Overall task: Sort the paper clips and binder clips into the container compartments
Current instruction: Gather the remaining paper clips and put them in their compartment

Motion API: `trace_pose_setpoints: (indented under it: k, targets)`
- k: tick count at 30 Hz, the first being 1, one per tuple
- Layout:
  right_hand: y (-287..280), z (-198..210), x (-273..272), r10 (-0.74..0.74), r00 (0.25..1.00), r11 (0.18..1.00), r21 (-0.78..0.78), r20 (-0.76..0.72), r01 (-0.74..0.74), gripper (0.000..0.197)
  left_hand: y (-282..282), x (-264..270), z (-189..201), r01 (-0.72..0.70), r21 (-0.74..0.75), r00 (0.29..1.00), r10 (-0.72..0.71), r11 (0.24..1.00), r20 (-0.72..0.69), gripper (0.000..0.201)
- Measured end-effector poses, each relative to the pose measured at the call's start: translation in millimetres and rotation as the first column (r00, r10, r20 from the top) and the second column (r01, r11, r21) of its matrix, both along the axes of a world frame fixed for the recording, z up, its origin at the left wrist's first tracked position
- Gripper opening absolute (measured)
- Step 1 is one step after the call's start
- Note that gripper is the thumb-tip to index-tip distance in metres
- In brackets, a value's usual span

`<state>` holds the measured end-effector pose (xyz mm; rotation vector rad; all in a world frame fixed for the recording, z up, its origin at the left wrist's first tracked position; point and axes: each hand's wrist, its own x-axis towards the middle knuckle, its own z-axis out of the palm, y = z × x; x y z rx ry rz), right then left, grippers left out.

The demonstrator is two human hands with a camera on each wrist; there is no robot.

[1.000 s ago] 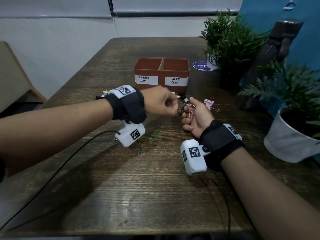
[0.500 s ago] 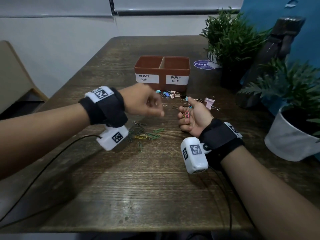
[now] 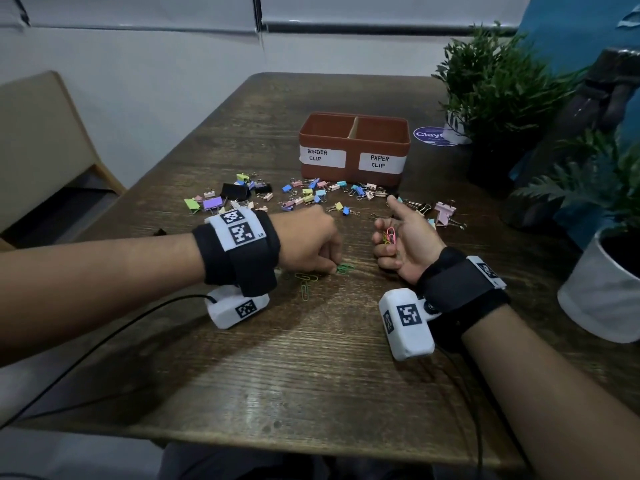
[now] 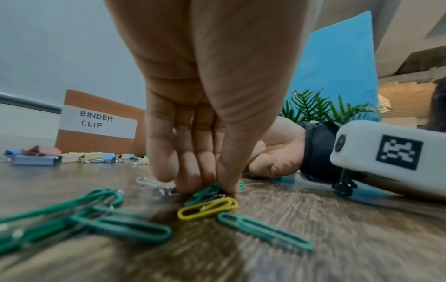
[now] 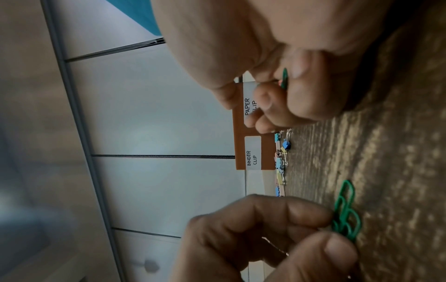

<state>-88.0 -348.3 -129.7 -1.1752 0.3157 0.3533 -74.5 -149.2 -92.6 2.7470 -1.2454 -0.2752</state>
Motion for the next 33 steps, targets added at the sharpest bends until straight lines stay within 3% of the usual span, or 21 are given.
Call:
trace_pose_setpoints:
  k: [8, 17, 22, 27, 33]
  targets:
    - [1, -1, 0, 0.006, 1.000, 1.000, -0.007, 0.007, -0.006, 0.047, 3, 9, -2, -0.049, 0.041, 0.974, 0.057, 0.998, -0.217, 0.007]
    - [6, 2, -3, 0.026, 1.000, 0.999, -0.032, -0.002, -0.026, 0.046, 7, 9, 7, -0.013, -0.035, 0.984, 0.007, 0.999, -0.180, 0.006]
    - [8, 4, -6, 0.077, 0.997, 0.997, -0.027, -0.004, -0.077, 0.054, -11, 14, 40, 0.038, -0.205, 0.999, -0.045, 0.978, -0.030, 0.005]
    - [9, 5, -9, 0.048, 0.999, 0.994, 0.095, 0.004, -0.049, 0.061, -44, 20, 42, 0.098, -0.173, 0.995, -0.097, 0.980, 0.011, 0.012]
    - [6, 5, -7, -0.018, 1.000, 0.977, 0.211, -0.021, 0.022, 0.056, -53, 22, 36, 0.131, -0.280, 0.991, -0.126, 0.951, 0.037, 0.017]
